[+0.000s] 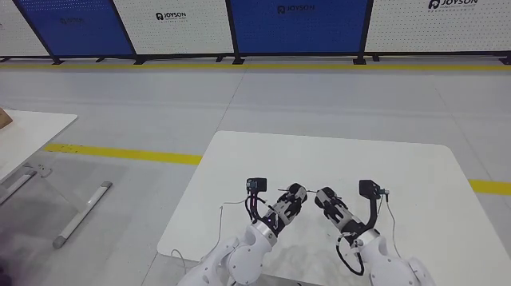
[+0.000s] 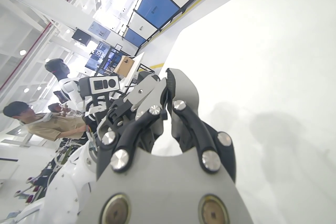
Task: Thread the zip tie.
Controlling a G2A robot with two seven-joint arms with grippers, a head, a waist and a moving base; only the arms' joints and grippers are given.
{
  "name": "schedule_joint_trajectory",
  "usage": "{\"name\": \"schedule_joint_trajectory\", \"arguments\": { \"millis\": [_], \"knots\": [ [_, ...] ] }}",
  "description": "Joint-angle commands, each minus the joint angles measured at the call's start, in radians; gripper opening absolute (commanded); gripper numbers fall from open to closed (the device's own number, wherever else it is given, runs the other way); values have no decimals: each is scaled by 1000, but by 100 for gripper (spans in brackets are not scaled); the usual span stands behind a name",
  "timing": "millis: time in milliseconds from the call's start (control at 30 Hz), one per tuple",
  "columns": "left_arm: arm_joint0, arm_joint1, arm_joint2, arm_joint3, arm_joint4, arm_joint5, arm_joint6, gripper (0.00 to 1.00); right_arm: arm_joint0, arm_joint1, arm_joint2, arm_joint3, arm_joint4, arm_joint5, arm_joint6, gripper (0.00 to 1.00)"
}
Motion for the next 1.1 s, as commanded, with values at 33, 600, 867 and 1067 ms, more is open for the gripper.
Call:
{"name": "schedule_joint_trajectory", "arguments": {
  "millis": [33,600,867,1067],
  "knots": [
    [-1,-1,0,-1,-4,-7,1,0,3,0,-1,3,1,2,3,0],
    [12,2,-7,-16,19,-39,-30,0,9,2,1,5,9,-5,30,0],
    [13,2,-9,-19,27,-32,-27,0,8,3,2,2,6,2,34,11],
    [8,-2,-9,-11,26,7,-13,0,8,4,3,1,7,4,34,35]
  ]
}}
